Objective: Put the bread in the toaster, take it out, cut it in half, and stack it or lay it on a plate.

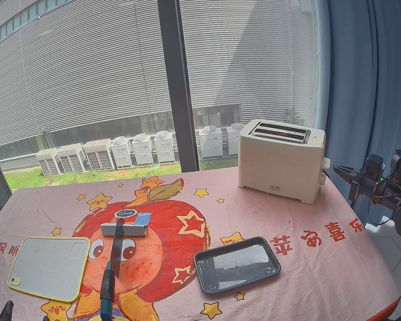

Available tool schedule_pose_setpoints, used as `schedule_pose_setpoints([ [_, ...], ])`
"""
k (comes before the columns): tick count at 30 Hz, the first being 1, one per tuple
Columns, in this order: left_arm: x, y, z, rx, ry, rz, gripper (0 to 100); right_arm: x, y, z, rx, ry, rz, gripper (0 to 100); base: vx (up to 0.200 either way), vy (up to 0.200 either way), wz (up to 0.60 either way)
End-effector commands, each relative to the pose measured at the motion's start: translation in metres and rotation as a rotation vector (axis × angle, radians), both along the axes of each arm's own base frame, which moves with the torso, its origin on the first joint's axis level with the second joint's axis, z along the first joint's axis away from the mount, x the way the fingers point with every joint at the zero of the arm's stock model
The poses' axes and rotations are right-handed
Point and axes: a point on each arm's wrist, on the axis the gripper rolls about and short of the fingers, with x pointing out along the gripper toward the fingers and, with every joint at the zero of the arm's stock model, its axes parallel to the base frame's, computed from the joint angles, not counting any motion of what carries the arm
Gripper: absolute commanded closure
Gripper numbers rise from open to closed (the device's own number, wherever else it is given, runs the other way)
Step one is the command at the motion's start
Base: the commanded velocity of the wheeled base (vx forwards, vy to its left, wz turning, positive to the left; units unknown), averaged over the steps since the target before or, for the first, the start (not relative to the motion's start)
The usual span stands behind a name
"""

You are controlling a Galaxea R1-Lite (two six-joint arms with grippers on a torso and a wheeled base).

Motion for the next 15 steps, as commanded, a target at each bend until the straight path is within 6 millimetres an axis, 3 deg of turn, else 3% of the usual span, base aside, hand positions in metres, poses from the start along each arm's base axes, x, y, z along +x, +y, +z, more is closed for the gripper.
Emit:
schedule_pose_setpoints([
  [1, 0.0, 0.0, -0.005, 0.0, 0.002, 0.0, 0, 0.002, -0.001, -0.003, 0.002, 0.01, -0.001, 100, 0.0, 0.0, 0.0],
  [15, 0.0, 0.0, -0.005, 0.0, 0.0, 0.0, 0, 0.012, 0.001, -0.018, 0.012, 0.047, 0.002, 100, 0.0, 0.0, 0.0],
])
